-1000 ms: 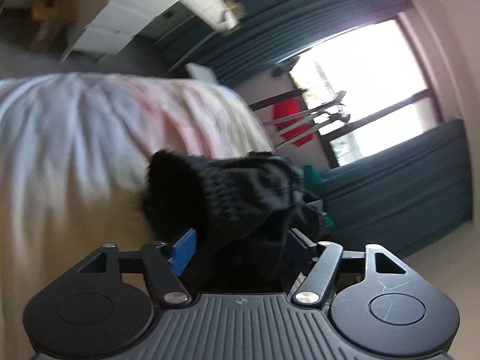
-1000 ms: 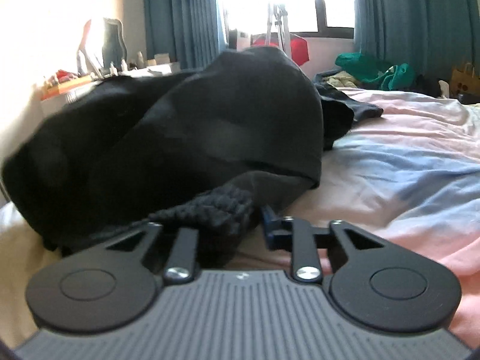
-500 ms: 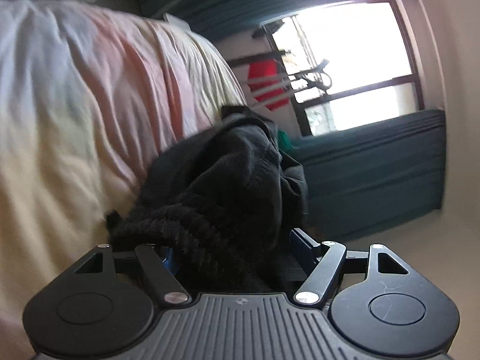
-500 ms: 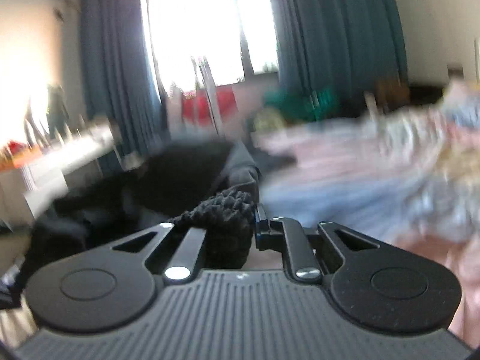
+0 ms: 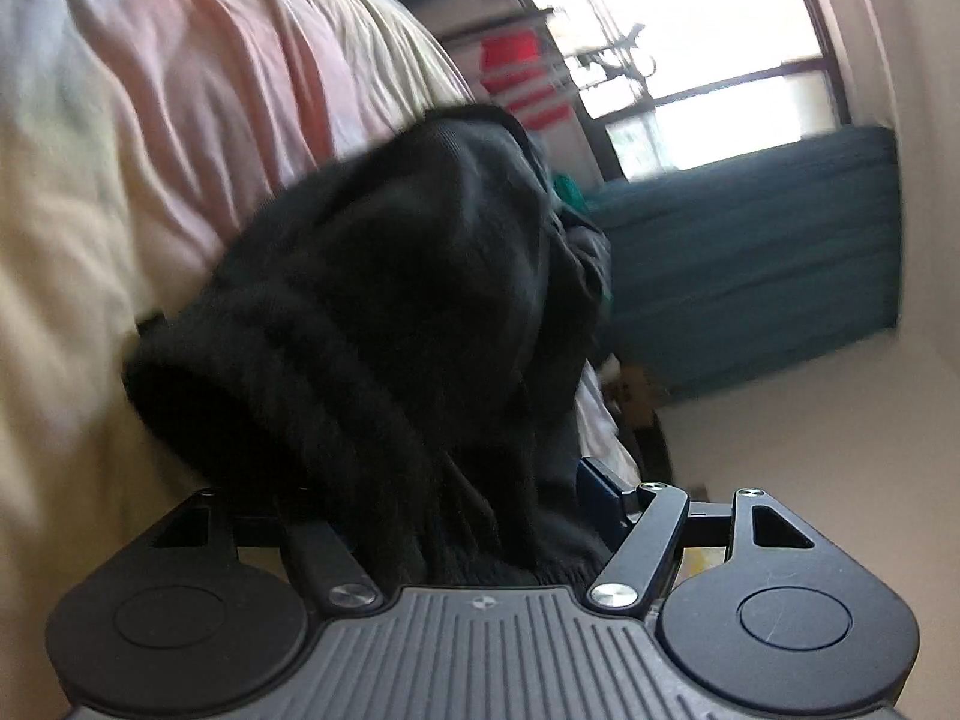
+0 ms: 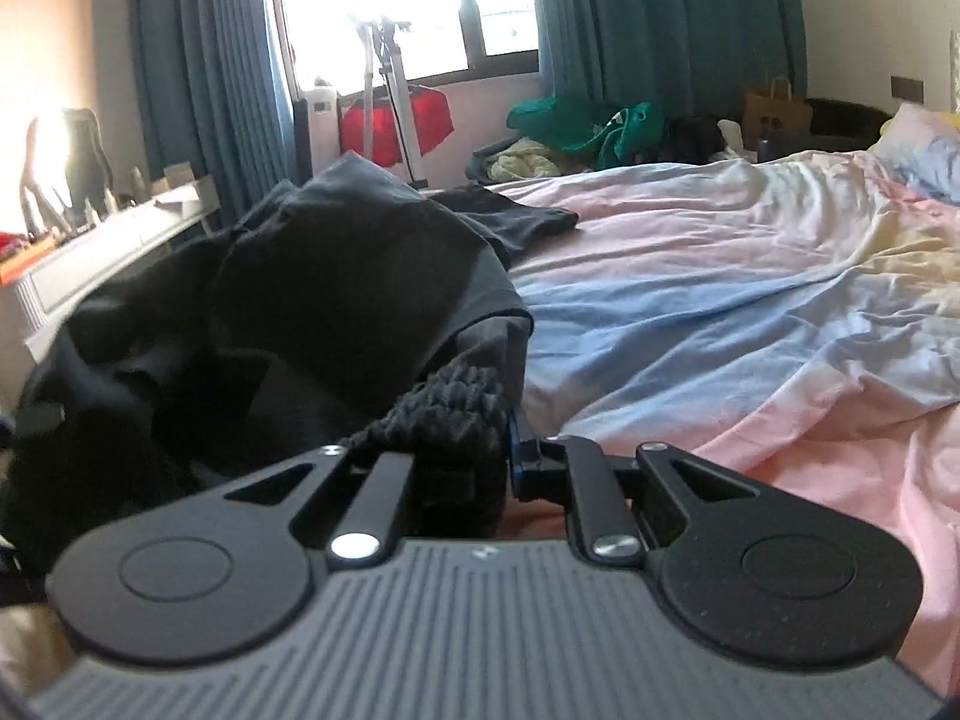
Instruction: Fold clothes
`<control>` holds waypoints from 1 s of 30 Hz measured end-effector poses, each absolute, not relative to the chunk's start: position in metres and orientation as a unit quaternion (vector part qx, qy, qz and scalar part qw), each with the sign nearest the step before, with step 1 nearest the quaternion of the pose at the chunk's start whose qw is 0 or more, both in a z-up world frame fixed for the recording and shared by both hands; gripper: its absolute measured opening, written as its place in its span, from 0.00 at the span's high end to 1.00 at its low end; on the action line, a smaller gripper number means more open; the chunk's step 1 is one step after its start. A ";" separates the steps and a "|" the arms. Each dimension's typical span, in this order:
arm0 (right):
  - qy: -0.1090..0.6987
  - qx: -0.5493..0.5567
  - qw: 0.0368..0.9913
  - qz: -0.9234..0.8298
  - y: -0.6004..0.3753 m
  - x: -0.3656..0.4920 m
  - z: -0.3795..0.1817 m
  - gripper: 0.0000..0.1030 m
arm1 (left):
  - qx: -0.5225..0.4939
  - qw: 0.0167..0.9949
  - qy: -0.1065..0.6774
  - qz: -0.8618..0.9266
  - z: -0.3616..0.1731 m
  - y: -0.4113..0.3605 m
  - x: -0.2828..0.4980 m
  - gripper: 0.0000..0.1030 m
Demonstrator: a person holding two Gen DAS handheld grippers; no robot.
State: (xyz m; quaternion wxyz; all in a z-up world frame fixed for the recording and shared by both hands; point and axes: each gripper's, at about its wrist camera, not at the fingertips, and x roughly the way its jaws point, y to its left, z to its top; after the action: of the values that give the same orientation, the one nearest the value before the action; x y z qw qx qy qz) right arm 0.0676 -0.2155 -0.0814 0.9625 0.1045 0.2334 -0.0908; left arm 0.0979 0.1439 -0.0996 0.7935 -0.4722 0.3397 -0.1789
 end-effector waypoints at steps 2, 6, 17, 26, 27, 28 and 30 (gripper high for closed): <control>0.241 0.106 0.960 -0.093 -0.218 0.068 -0.084 0.86 | -0.487 0.799 0.319 -0.147 -0.104 0.154 0.105 0.46; 0.259 0.097 0.956 -0.094 -0.218 0.070 -0.090 0.84 | -0.532 0.790 0.289 -0.100 -0.116 0.181 0.117 0.57; 0.266 0.075 0.960 -0.033 -0.192 0.057 -0.102 0.85 | -0.547 0.786 0.287 0.005 -0.123 0.223 0.168 0.80; 0.221 0.128 0.963 0.081 -0.123 0.045 -0.079 0.85 | -0.377 0.896 0.232 0.021 -0.004 0.257 0.229 0.88; 0.211 0.132 0.963 0.102 -0.109 0.049 -0.076 0.85 | -0.359 0.907 0.221 0.028 0.010 0.261 0.240 0.88; 0.204 0.137 0.962 0.119 -0.095 0.056 -0.072 0.85 | -0.341 0.916 0.209 0.034 0.023 0.264 0.253 0.88; 0.195 0.150 0.957 0.151 -0.067 0.075 -0.067 0.85 | -0.305 0.932 0.190 0.049 0.043 0.267 0.280 0.88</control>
State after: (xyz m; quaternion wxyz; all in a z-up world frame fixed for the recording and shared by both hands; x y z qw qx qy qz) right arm 0.0754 -0.0673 -0.0675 0.9574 0.1498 0.1951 0.1514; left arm 0.2797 0.2666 0.0433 0.9319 -0.3052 0.1901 0.0487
